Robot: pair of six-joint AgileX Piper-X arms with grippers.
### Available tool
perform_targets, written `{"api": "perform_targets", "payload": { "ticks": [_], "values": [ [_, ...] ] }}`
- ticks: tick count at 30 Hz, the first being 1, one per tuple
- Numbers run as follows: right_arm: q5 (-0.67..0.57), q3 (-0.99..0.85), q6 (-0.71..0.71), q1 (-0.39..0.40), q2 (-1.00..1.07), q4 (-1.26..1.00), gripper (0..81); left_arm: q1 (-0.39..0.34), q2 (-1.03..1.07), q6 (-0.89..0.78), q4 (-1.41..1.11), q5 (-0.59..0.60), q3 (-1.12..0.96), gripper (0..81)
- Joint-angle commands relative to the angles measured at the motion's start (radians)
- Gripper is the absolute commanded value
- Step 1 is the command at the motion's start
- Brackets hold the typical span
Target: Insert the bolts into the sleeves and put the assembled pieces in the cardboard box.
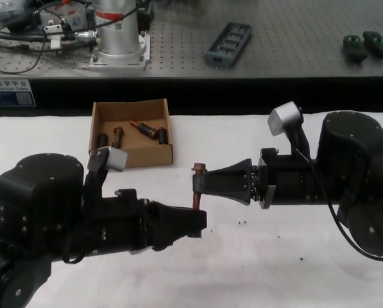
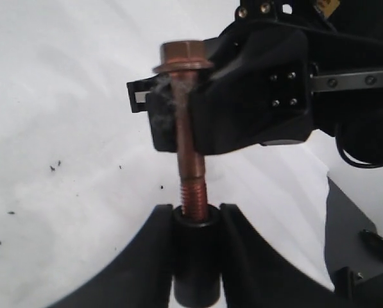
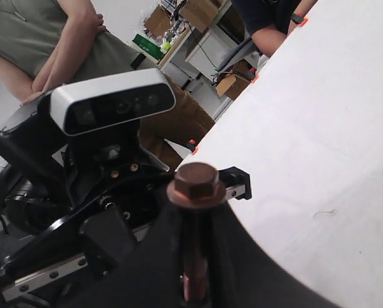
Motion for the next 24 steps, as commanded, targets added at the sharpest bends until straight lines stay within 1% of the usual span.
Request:
{"api": "perform_targets", "payload": {
  "ticks": [1,6,10,13,17,24],
  "values": [
    [-0.086,-0.006,0.016,0.004,-0.003,-0.018,4.3,0.020,0.000,0.129,-0.019,-0.108,-0.014,0.6],
    [-0.082,-0.006,0.000,0.006,-0.003,-0.018,4.3,0.020,0.000,0.194,-0.061,-0.092,-0.014,0.6],
    [-0.076,-0.006,-0.004,0.013,-0.003,-0.018,4.3,0.020,0.000,0.192,-0.120,-0.084,-0.023,0.6],
    [-0.076,-0.006,-0.004,0.013,-0.003,-0.018,4.3,0.020,0.000,0.189,-0.120,-0.084,-0.034,0.6],
    [-0.076,-0.006,-0.007,0.013,-0.003,-0.018,4.3,0.020,0.000,0.189,-0.124,-0.045,-0.057,0.6],
    [-0.076,-0.006,-0.011,0.013,-0.003,-0.018,4.3,0.020,0.000,0.189,-0.124,-0.045,-0.065,0.6]
  ]
}}
